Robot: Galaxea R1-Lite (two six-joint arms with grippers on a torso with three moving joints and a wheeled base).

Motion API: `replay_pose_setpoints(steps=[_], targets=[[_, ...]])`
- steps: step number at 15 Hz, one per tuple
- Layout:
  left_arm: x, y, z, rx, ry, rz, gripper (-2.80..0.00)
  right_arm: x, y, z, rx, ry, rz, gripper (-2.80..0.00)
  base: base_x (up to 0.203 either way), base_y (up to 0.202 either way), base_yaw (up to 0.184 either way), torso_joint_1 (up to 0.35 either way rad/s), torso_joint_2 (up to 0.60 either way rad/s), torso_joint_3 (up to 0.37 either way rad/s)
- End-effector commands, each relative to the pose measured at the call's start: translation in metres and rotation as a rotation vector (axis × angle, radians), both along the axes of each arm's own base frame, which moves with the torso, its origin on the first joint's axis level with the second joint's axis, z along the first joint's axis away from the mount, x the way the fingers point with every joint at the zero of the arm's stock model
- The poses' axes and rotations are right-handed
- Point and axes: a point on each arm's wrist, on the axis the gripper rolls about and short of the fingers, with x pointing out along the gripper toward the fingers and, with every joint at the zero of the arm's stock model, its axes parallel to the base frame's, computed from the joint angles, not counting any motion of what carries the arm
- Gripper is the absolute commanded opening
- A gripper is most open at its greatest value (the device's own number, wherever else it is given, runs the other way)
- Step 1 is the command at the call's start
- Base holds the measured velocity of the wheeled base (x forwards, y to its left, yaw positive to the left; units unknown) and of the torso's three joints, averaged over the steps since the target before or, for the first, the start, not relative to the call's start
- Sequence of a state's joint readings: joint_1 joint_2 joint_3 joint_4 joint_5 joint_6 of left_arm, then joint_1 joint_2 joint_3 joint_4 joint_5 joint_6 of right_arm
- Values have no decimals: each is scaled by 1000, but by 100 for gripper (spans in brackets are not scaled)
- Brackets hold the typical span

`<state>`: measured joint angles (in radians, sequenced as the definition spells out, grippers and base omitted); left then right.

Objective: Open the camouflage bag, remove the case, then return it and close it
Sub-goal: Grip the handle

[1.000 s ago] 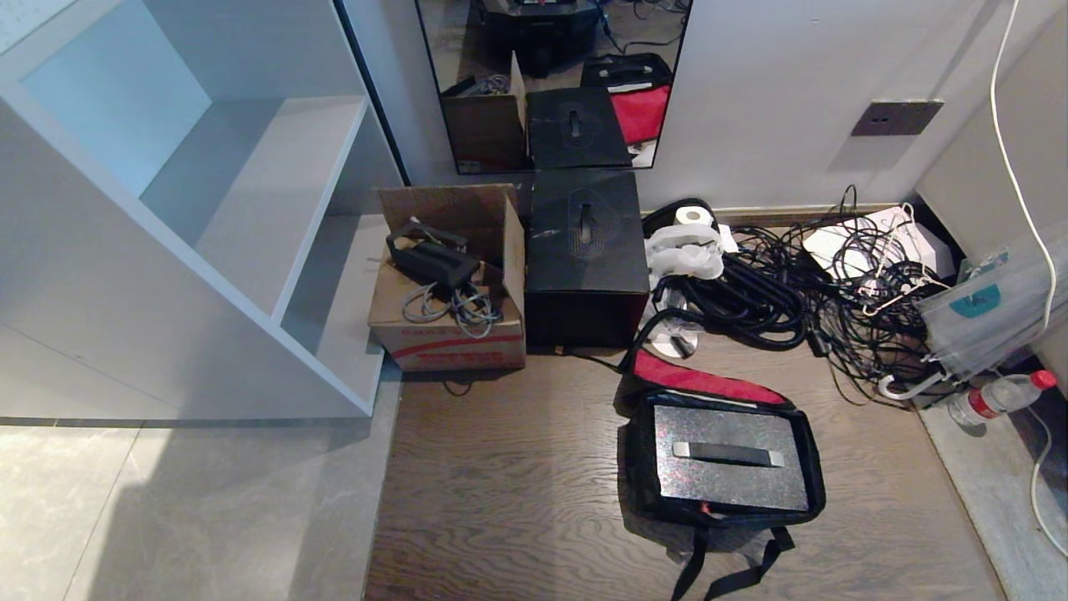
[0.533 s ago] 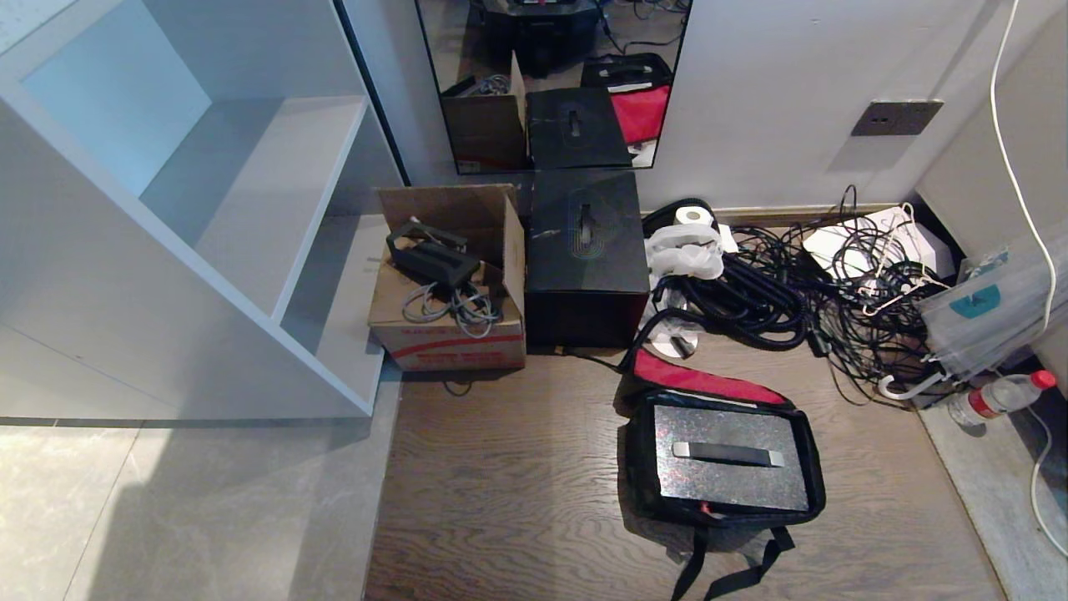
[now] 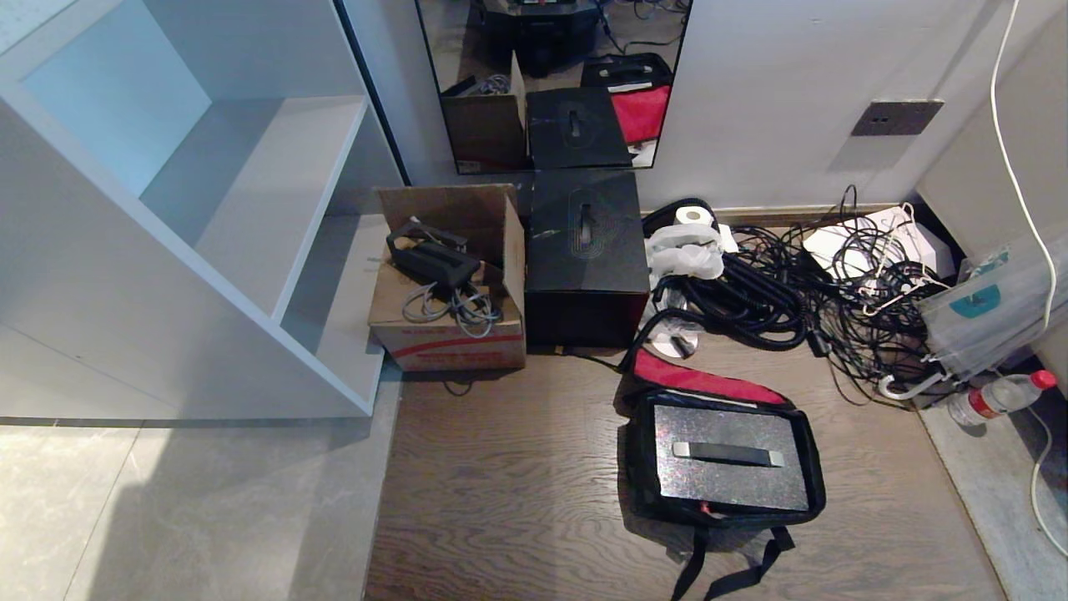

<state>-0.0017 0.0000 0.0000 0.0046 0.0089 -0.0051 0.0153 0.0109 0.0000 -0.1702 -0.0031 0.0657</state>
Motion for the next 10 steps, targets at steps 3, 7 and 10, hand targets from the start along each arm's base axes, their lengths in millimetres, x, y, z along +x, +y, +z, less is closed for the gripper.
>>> replay_pose_setpoints(steps=[3,7,10], targets=[[0,0,0,-6,0,0,-280,3,0,-11,0,40,0,-280,0,0,0,0,0,0],[0,0,0,-6,0,0,-280,3,0,-11,0,40,0,-280,-106,0,1,1,1,1],[0,0,0,-1,0,0,-280,3,0,-11,0,40,0,-280,-194,0,0,2,-1,3]])
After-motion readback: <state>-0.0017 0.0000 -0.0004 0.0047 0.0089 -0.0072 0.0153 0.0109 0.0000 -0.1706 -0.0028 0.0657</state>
